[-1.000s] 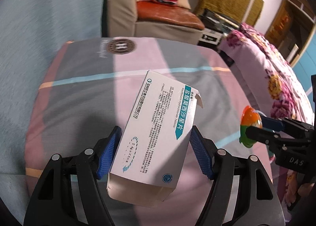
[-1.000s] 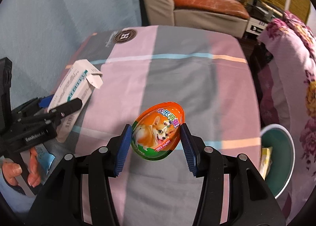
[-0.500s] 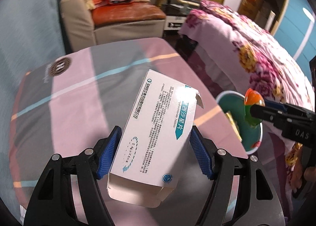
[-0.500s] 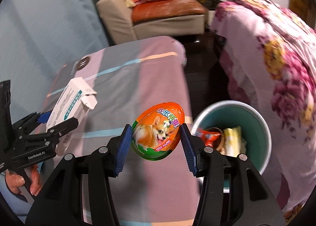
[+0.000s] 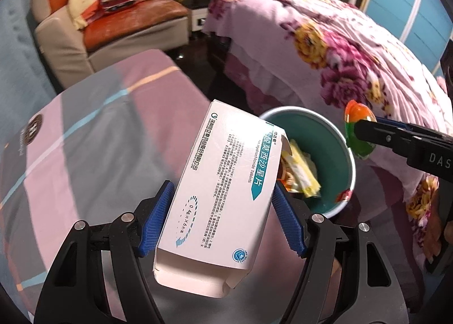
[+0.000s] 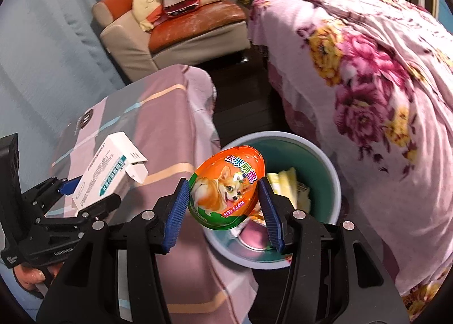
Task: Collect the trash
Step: 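Carry the box and egg over the teal bin and open the left gripper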
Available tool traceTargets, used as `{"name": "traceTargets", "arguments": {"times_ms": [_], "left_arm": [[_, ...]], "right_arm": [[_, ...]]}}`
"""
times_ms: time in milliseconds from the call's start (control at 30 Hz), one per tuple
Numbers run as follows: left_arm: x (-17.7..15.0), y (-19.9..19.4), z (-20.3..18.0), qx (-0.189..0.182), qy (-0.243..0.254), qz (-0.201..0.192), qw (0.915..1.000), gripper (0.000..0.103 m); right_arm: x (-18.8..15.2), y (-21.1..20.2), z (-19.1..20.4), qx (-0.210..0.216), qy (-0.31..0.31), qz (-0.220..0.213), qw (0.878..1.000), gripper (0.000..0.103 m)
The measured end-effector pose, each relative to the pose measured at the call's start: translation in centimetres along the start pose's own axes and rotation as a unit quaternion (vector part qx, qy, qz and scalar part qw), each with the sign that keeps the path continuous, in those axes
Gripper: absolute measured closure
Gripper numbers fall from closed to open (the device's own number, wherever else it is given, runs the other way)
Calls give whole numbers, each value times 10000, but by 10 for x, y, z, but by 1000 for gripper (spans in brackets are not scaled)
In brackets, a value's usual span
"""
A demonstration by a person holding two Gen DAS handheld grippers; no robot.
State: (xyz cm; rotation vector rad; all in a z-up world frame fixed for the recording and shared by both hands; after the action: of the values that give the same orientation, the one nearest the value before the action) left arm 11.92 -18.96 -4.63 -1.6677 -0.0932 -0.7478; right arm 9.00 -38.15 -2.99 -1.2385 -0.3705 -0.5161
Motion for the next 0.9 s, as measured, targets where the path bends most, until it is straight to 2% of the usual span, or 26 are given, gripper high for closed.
{"name": "traceTargets", "arguments": {"times_ms": [367, 633, 900], "left_arm": [[15, 35, -42, -219, 195, 230, 9993, 32], [27, 56, -66, -378, 353, 319, 9982, 32], [34, 73, -75, -458, 391, 391, 9974, 32]], "right_arm": [[-1, 1, -52, -108, 368, 18, 9993, 55], [0, 3, -68, -219, 454, 47, 9987, 55], [5, 4, -81, -306, 541, 42, 9981, 55]]}}
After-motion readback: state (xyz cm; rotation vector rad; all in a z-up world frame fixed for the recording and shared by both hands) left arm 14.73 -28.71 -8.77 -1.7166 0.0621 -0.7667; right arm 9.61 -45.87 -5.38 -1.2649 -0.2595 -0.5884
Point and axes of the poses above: each gripper's, at about its wrist camera, not at the fingertips, and y roughly the way its jaws point, z to its left, x to its top, the point moved 2 cm from there along y, roughly the way its jaws point
